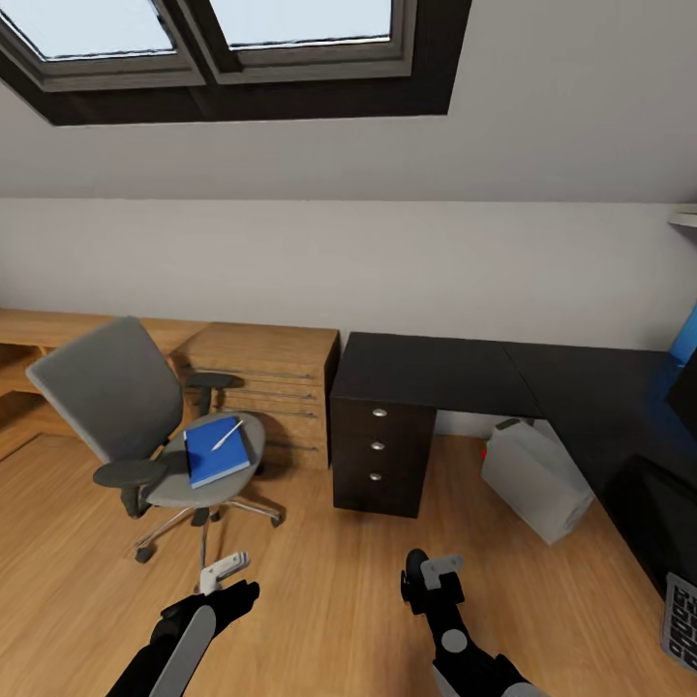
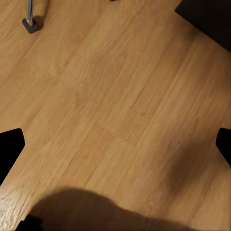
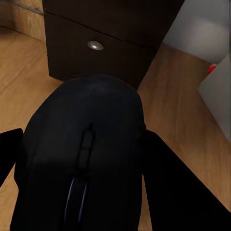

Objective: In the bedroom, organize the workspace by keeping the computer under the desk, ensuring the monitor is on the desk, placing the keyboard on the desk next to the monitor, placing the mouse on the desk next to the keyboard, moving the folder from the swivel chair onto the desk next to the mouse, stacking the notebook on top of the folder with the pen on top of the notebook, and positioning the swivel chair next to the desk.

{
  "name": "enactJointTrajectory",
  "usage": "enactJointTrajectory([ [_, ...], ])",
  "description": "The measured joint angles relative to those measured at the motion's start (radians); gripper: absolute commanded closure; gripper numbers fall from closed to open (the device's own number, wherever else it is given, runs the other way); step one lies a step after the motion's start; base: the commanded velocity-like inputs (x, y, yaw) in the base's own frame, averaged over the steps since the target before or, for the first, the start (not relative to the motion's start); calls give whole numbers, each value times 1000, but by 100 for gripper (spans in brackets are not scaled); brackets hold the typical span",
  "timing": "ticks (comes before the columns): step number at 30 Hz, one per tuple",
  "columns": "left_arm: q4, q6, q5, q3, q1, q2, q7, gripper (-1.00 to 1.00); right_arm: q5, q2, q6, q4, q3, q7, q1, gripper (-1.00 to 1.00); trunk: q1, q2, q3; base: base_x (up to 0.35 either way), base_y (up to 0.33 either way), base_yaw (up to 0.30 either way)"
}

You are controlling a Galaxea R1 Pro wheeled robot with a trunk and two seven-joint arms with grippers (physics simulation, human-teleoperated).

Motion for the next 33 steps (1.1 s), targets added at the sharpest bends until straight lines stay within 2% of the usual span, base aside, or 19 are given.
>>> enactJointTrajectory([
  [2, 0, 0, 0, 0, 0, 0, 0, -100, -39, 1, 3, -29, -16, -3, -1, 100, 0, 0, 0, 321, 0, 0],
  [3, 0, 0, 0, 0, 0, 0, 0, -100, -73, 1, 6, -52, -30, -5, -1, 100, 0, 0, 0, 322, 0, 0],
  [4, 0, 0, -1, -1, 0, 0, 0, -100, -114, 1, 10, -73, -44, -6, 0, 100, 0, 0, 0, 325, 0, 0],
  [5, 0, 0, -1, -1, 0, 0, 0, -100, -188, 0, 29, -111, -60, -8, -1, 100, 0, 0, 0, 326, 0, 0],
  [7, 0, 0, -1, -1, 0, 0, 0, -100, -227, -2, 72, -160, -68, -11, 0, 100, 0, 0, 0, 327, 0, 0],
  [9, -1, 0, -1, -1, 0, 0, 0, -100, -239, -3, 117, -204, -71, -12, 0, 100, 0, 0, 0, 328, 0, 0],
  [11, -3, 0, -2, 0, 0, 0, 0, -100, -250, -12, 199, -267, -73, -13, 0, 100, 0, 0, 0, 329, 0, 0],
  [12, -3, 0, -2, 0, 0, 1, 0, -100, -254, -21, 224, -286, -76, -13, 0, 100, 0, 0, 0, 330, 0, 0],
  [13, -4, 0, -2, 1, 0, 1, 0, -100, -264, -49, 263, -369, -91, -17, 2, 100, 0, 0, 0, 330, 0, 0],
  [16, -5, 0, -2, 1, 0, 1, 0, -100, -269, -59, 273, -434, -95, -41, 5, 100, 0, 0, 0, 330, 0, 0],
  [22, -5, 0, -2, 1, 0, 0, 0, -100, -273, -62, 320, -522, -95, -89, 10, 100, 0, 0, 0, 330, 0, 0],
  [27, -5, 0, -2, -1, 0, 0, 0, -100, -277, -57, 340, -604, -92, -202, 28, 100, 0, 0, 0, 330, 0, 44],
  [33, -5, 0, -2, -1, 0, 0, 0, -100, -274, -55, 338, -603, -91, -205, 33, 100, 0, 0, 0, 330, 0, 244],
])
